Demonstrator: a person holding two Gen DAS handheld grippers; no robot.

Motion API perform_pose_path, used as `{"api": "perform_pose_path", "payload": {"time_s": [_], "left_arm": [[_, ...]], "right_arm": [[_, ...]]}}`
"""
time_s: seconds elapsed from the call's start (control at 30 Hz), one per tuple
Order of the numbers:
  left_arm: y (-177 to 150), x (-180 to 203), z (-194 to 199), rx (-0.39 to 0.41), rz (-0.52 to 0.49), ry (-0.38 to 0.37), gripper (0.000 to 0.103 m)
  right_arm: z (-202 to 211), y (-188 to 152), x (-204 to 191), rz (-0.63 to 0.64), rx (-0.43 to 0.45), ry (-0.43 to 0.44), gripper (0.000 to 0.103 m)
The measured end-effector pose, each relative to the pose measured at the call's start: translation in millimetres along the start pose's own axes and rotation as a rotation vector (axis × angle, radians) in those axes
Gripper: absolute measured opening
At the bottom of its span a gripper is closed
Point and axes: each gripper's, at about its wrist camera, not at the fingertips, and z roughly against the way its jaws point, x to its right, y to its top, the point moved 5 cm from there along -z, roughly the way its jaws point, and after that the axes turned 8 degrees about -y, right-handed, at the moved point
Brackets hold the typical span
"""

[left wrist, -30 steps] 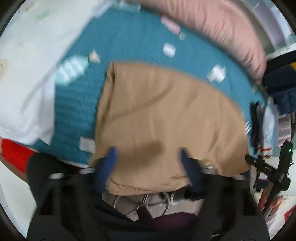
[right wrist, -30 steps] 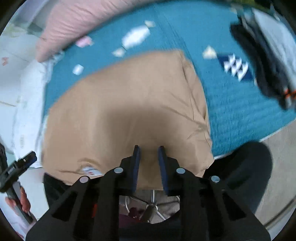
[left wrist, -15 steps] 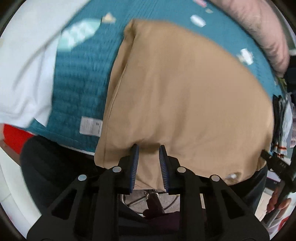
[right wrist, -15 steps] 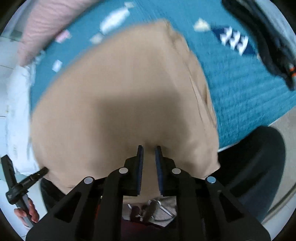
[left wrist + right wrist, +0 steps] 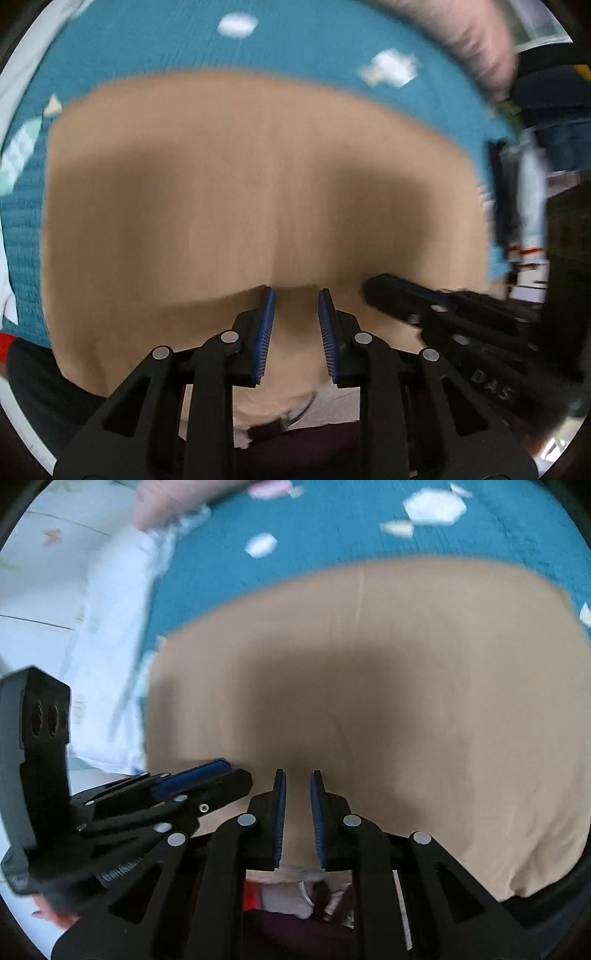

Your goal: Fold large clothes

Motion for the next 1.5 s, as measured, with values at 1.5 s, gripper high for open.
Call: {"api": "perform_pose_path", "payload": {"time_s": [1.5], "left_arm": [[97.2, -75.7, 44.5, 0.097, 0.084, 0.038, 0.02]], "right_arm": [[2.3, 99.2, 66.2, -0.134, 0.022, -0.092, 0.0]]}}
